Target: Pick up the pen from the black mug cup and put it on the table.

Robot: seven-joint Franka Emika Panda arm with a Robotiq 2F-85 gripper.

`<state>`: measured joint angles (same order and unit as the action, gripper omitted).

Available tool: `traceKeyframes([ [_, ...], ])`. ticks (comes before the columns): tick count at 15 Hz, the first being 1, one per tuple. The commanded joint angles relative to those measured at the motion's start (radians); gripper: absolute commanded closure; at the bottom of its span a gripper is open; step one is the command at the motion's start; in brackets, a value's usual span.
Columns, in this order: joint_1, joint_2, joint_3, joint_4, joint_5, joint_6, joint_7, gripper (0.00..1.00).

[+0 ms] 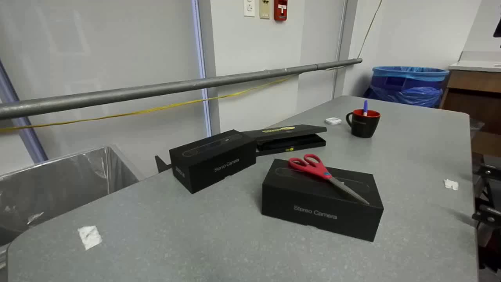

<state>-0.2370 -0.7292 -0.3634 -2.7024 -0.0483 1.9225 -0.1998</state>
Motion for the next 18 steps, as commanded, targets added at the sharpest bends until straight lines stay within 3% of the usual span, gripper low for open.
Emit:
traceKeyframes([
  [1, -0.016, 0.005, 0.015, 0.002, 0.011, -0.003, -0.009, 0.0],
  [5, -0.016, 0.005, 0.015, 0.002, 0.011, -0.003, -0.009, 0.0],
  [8, -0.01, 0.045, 0.051, 0.0, 0.024, 0.137, 0.068, 0.0],
  [11, 0.0, 0.183, 0.105, 0.038, 0.054, 0.369, 0.211, 0.0],
  [15, -0.043, 0.363, 0.183, 0.073, 0.021, 0.652, 0.408, 0.0],
  [17, -0.058, 0.426, 0.201, 0.104, 0.02, 0.673, 0.482, 0.0],
  [18, -0.036, 0.342, 0.181, 0.047, 0.028, 0.649, 0.406, 0.0],
])
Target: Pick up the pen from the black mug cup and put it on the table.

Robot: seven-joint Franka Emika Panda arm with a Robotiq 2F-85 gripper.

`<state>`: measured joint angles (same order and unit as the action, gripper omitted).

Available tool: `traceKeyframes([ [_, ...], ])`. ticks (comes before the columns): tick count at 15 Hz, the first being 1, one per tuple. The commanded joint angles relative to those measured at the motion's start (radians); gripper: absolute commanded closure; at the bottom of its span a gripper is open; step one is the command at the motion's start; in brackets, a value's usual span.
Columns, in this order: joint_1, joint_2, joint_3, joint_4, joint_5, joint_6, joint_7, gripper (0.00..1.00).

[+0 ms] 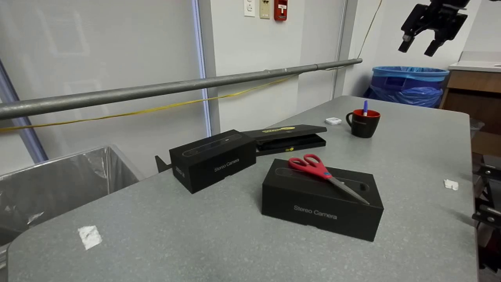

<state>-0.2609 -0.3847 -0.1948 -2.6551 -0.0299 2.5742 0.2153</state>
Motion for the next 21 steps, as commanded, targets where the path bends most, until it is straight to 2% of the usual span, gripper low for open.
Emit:
traceKeyframes([
  [1, -0.013, 0.025, 0.016, 0.011, 0.007, -0.002, 0.0, 0.0],
  [6, -0.013, 0.019, 0.016, 0.009, 0.007, 0.0, -0.002, 0.0],
  [7, -0.026, 0.051, 0.038, 0.005, -0.011, 0.069, 0.048, 0.0],
  [12, -0.047, 0.278, 0.084, 0.075, -0.047, 0.247, 0.183, 0.0],
  [14, -0.09, 0.383, 0.111, 0.111, -0.142, 0.376, 0.331, 0.0],
  [16, -0.142, 0.473, 0.105, 0.171, -0.278, 0.434, 0.478, 0.0],
  [19, -0.081, 0.571, -0.012, 0.283, -0.474, 0.404, 0.692, 0.0],
  [21, -0.043, 0.623, -0.047, 0.338, -0.547, 0.382, 0.806, 0.0],
])
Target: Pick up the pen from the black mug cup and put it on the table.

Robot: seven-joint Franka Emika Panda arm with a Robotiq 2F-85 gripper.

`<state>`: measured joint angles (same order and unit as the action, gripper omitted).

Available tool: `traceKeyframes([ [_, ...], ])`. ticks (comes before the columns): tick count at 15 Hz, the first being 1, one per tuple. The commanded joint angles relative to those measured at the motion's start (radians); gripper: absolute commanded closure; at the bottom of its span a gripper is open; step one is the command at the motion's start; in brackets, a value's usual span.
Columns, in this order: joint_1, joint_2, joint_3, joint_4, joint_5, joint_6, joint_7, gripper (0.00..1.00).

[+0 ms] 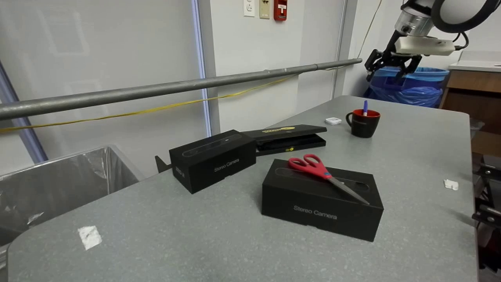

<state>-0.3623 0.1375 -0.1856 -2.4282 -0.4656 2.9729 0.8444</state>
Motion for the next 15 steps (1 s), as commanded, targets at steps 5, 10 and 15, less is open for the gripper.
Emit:
traceKeyframes([
  [5, 0.069, 0.121, -0.045, 0.11, -0.096, -0.015, 0.191, 0.0],
  [10, 0.086, 0.132, -0.066, 0.112, -0.129, -0.007, 0.212, 0.0],
  [15, 0.121, 0.18, -0.089, 0.127, -0.181, 0.017, 0.246, 0.0],
])
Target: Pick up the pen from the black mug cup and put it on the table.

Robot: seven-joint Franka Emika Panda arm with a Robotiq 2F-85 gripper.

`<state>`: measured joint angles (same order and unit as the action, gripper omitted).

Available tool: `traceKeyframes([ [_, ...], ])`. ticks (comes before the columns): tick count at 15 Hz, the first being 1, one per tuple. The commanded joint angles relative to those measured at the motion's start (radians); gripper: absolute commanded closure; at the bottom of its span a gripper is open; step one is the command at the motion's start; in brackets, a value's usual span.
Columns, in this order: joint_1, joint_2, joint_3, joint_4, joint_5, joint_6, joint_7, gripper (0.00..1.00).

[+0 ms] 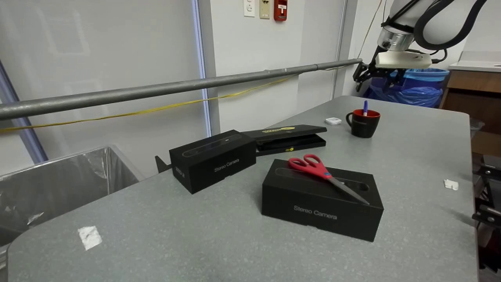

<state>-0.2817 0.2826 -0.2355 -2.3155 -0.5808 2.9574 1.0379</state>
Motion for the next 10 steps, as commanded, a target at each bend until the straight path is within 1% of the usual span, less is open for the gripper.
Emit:
traceKeyframes([
  [1, 0.047, 0.042, -0.043, 0.017, -0.074, 0.035, 0.056, 0.0],
  [2, 0.062, 0.05, -0.058, 0.021, -0.093, 0.039, 0.071, 0.0],
  [4, 0.115, 0.069, -0.121, 0.041, -0.172, 0.057, 0.135, 0.0],
  [7, 0.159, 0.094, -0.159, 0.061, -0.224, 0.047, 0.191, 0.0],
  [8, 0.167, 0.109, -0.164, 0.069, -0.227, 0.053, 0.203, 0.0],
  [10, 0.17, 0.133, -0.148, 0.082, -0.2, 0.042, 0.202, 0.0],
])
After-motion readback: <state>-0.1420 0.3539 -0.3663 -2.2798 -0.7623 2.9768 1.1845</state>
